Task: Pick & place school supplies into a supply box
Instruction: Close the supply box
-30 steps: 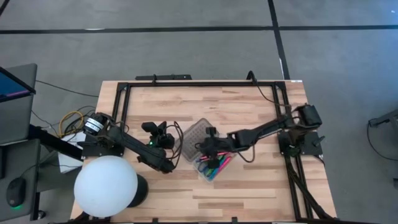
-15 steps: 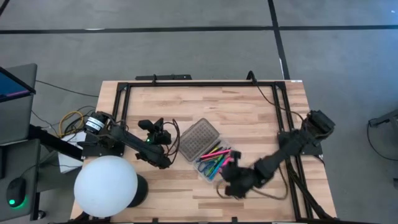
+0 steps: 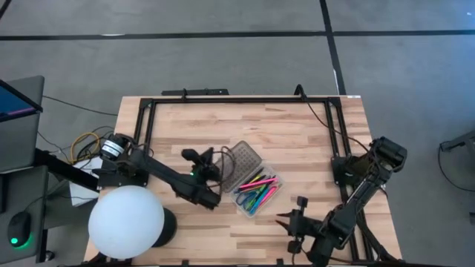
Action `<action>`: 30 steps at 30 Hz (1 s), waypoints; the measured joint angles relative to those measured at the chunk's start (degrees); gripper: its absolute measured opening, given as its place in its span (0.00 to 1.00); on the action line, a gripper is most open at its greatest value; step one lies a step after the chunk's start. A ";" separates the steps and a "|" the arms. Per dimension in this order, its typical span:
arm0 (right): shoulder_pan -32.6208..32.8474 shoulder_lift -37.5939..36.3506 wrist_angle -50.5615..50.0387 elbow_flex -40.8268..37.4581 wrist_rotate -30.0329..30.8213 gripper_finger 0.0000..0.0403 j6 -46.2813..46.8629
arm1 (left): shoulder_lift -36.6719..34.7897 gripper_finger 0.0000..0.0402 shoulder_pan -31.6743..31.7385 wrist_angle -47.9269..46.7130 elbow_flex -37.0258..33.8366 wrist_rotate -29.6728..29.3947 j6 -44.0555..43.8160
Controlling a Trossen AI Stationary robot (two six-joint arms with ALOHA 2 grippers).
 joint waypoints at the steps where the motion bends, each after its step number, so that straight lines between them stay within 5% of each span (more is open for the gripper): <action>1: 0.00 0.00 -0.17 -0.07 0.27 0.21 0.01 | 0.00 0.00 -0.30 4.55 0.73 -0.01 6.42; 6: -0.92 0.00 -0.67 -0.11 0.21 0.21 -0.10 | 0.00 0.00 -0.43 28.72 1.75 8.84 42.73; 11: -2.10 0.00 -0.67 -0.11 -1.24 0.21 -0.24 | 0.00 0.00 2.81 49.48 1.82 38.15 76.90; 14: -2.23 0.00 -0.65 -0.11 -2.09 0.21 -0.25 | -0.81 0.00 5.04 54.70 1.80 37.74 88.34; 18: -1.91 0.00 -0.65 -0.11 -2.21 0.21 -0.25 | -6.07 0.00 10.70 55.87 1.84 37.78 93.74; 26: -1.45 0.04 -0.46 -0.13 -2.26 0.21 -0.30 | -19.50 0.00 26.03 47.26 1.90 75.29 90.12; 30: -1.23 1.75 -0.27 -0.15 -2.37 0.21 -0.48 | -23.60 0.00 35.88 38.62 1.84 75.77 84.16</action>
